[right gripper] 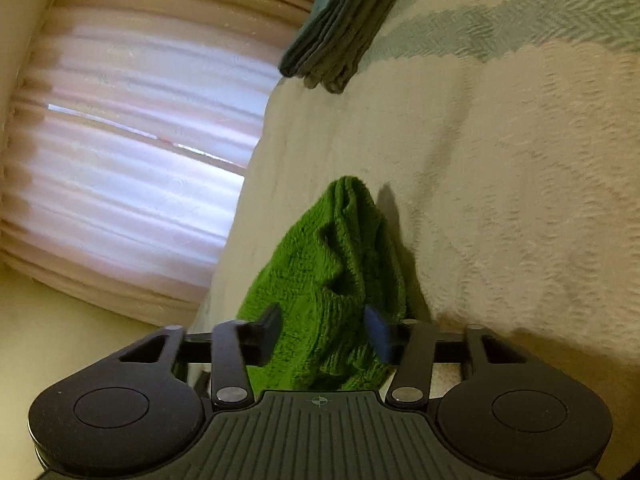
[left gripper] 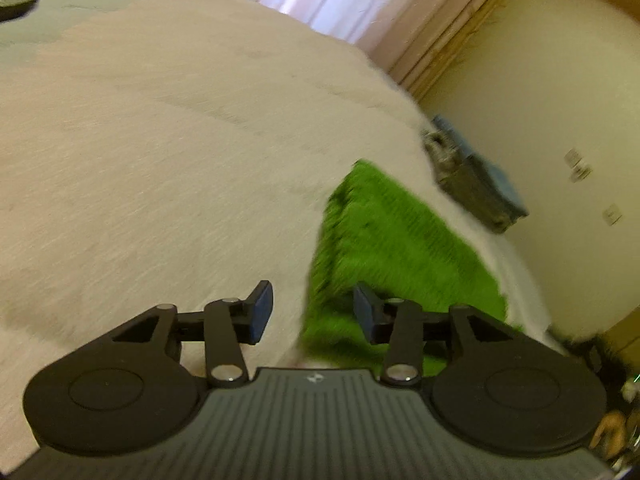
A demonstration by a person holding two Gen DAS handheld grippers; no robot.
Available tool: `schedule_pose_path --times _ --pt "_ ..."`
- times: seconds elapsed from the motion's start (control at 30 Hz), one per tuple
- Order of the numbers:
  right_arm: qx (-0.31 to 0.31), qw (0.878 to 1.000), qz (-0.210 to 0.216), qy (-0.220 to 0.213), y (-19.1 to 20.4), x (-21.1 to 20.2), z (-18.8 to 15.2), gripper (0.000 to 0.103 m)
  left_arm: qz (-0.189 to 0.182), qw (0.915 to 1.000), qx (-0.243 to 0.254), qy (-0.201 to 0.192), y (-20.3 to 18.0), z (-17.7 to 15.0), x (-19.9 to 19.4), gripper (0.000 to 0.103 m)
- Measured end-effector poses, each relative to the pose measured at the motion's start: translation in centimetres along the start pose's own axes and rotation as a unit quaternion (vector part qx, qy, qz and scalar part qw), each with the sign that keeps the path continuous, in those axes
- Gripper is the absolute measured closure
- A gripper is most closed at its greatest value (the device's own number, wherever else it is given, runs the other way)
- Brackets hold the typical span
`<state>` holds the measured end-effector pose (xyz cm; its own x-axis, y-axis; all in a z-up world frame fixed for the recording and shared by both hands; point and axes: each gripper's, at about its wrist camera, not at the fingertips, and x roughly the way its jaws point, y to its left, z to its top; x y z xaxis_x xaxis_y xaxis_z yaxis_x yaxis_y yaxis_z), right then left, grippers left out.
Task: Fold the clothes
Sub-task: 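Lift the green vest with both grippers and fold it over onto itself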
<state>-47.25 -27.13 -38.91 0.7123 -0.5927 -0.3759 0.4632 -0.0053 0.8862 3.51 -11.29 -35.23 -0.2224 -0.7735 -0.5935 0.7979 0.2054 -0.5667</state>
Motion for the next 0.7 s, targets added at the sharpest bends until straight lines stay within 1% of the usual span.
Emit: schedule_pose_path --times 0.03,0.1,0.13,0.17,0.23,0.27,0.3,0.33,0.37,0.47,0.5,0.57,0.63,0.7 --pt "0.0 1.0 0.0 0.001 -0.1 0.4 -0.1 0.056 -0.009 0.9999 -0.008 0.002 0.0 0.4 0.6 0.057" --pt "0.0 1.0 -0.001 0.003 -0.2 1.1 -0.2 0.056 -0.026 0.9994 -0.023 0.006 0.1 1.2 1.8 0.057" --pt "-0.005 1.0 -0.011 0.002 -0.3 1.4 -0.2 0.057 -0.034 0.9989 -0.031 0.008 0.2 1.5 2.4 0.057" --pt "-0.009 1.0 -0.02 0.001 -0.3 1.7 -0.2 0.063 -0.043 0.9983 -0.038 0.011 0.2 1.9 2.9 0.056" --pt "-0.01 0.999 -0.03 -0.001 -0.5 1.4 -0.4 0.084 -0.055 0.9968 -0.053 0.024 0.5 2.2 4.4 0.056" --pt "-0.011 0.999 -0.034 -0.003 -0.5 1.2 -0.5 0.092 -0.064 0.9956 -0.061 0.032 0.7 2.1 5.0 0.058" --pt "-0.019 0.999 -0.032 -0.014 -0.4 0.8 -0.6 0.099 -0.073 0.994 -0.069 0.041 0.8 2.1 5.6 0.067" --pt "-0.026 0.999 -0.03 -0.024 -0.2 0.3 -0.6 0.099 -0.085 0.9924 -0.074 0.049 0.8 2.0 5.9 0.084" --pt "-0.032 0.999 -0.026 -0.034 0.0 -0.1 -0.6 0.099 -0.097 0.9911 -0.077 0.049 1.0 1.9 5.8 0.088" --pt "-0.05 0.998 -0.009 -0.049 0.8 -2.1 -0.9 0.099 -0.131 0.9864 -0.087 0.047 1.6 1.4 4.9 0.09" --pt "-0.056 0.997 -0.016 -0.047 0.7 -2.1 -1.1 0.099 -0.143 0.9846 -0.09 0.046 1.8 1.3 4.6 0.09" --pt "-0.06 0.996 -0.051 -0.037 -0.3 -1.5 -1.7 0.099 -0.139 0.9851 -0.087 0.05 2.6 0.3 4.3 0.09" --pt "-0.059 0.994 -0.086 -0.034 -1.5 -0.6 -2.2 0.098 -0.123 0.9869 -0.085 0.06 3.1 -0.7 5.0 0.09" --pt "-0.062 0.994 -0.072 -0.057 -1.1 -1.5 -2.5 0.098 -0.118 0.9883 -0.079 0.055 2.9 -1.3 5.1 0.09"
